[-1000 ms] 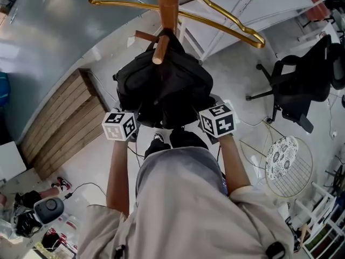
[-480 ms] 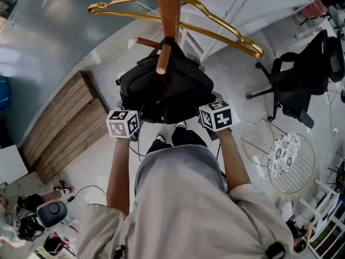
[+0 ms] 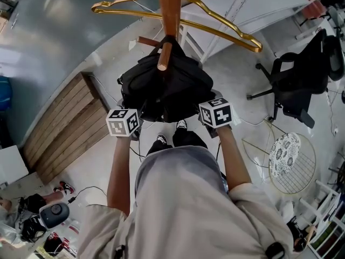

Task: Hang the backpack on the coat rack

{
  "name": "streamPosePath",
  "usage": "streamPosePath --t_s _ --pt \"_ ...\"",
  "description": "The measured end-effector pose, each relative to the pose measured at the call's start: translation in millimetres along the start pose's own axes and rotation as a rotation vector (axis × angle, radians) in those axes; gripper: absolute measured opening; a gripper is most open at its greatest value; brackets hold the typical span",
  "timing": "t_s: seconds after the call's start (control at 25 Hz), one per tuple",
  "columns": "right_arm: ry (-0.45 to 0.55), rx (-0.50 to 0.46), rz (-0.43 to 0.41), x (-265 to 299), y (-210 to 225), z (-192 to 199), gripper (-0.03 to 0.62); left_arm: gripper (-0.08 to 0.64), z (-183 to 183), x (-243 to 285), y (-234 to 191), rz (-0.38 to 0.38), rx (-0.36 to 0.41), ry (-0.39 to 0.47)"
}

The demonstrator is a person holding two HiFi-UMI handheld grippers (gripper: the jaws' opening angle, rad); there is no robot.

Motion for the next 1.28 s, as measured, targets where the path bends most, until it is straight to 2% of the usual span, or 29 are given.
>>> streamPosePath --t_s 0.56,1.28 --pt "0.058 0.014 -0.007 -6 1 -1 0.291 0.252 4 -9 3 0.003 -0.015 0.015" --pt "0.098 0.045 0.037 -22 -8 12 0.293 0.253 23 -30 4 0.024 -0.03 0.016"
Point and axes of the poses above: the fingertips, and each gripper's own axes: x forward along the fingers, y to its right, z out of its underside, the point moved 2 cm from there along -x, backward along the fingers, and after that the axes turned 10 degrees about -z, right-handed, at the moved point
